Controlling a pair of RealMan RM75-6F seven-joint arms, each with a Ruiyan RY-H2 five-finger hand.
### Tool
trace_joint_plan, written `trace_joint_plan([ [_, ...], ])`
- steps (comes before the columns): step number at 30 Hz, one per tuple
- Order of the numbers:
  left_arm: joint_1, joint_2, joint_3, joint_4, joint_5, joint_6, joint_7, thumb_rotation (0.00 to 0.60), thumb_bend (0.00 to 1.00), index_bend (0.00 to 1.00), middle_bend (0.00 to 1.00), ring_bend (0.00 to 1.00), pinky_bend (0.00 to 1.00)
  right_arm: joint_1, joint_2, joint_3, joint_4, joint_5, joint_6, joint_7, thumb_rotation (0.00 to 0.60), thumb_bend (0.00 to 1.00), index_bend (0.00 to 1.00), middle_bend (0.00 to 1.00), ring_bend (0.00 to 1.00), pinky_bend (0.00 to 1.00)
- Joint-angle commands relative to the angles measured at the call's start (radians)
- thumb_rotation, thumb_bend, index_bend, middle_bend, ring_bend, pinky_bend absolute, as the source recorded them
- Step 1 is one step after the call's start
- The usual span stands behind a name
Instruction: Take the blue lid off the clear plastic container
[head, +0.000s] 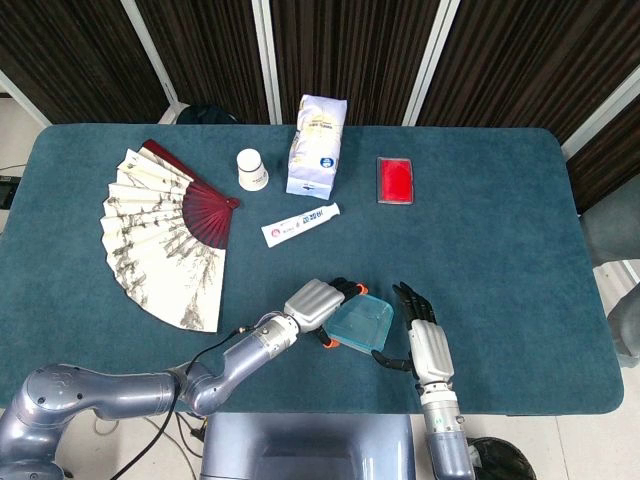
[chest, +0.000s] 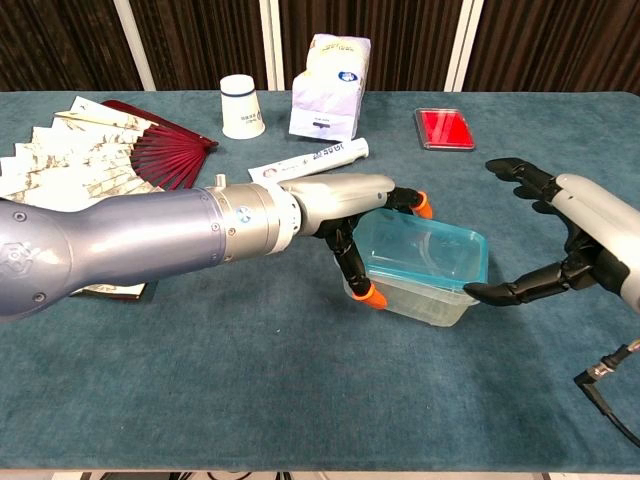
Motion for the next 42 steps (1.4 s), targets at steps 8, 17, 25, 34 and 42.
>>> trace_joint_plan([
  [8,-0.016,0.037,-0.011,-0.036,-0.031,-0.052,-0.025,0.600,0.15,0.28,0.30,0.31,0.46,0.013,-0.024,0.007,0.075,-0.083,0.028,0.035,0.600,0.29,0.00,0.00,0.00,0.00],
  [17,-0.028,0.066,0.001,-0.047,-0.067,-0.062,0.000,0.600,0.15,0.27,0.29,0.30,0.45,0.018,-0.054,0.033,0.121,-0.090,0.042,0.068,0.600,0.29,0.00,0.00,0.00,0.00],
  [25,-0.038,0.069,-0.003,-0.061,-0.095,-0.051,0.001,0.600,0.15,0.25,0.26,0.25,0.42,0.021,-0.057,0.036,0.136,-0.087,0.038,0.062,0.600,0.29,0.00,0.00,0.00,0.00],
  [34,-0.038,0.072,-0.002,-0.075,-0.109,-0.044,-0.017,0.600,0.15,0.24,0.25,0.23,0.42,0.022,-0.062,0.022,0.162,-0.095,0.031,0.050,0.600,0.29,0.00,0.00,0.00,0.00],
  [42,-0.038,0.078,-0.002,-0.077,-0.115,-0.037,-0.026,0.600,0.15,0.22,0.24,0.22,0.41,0.024,-0.068,0.028,0.171,-0.089,0.027,0.049,0.600,0.29,0.07,0.00,0.00,0.00],
])
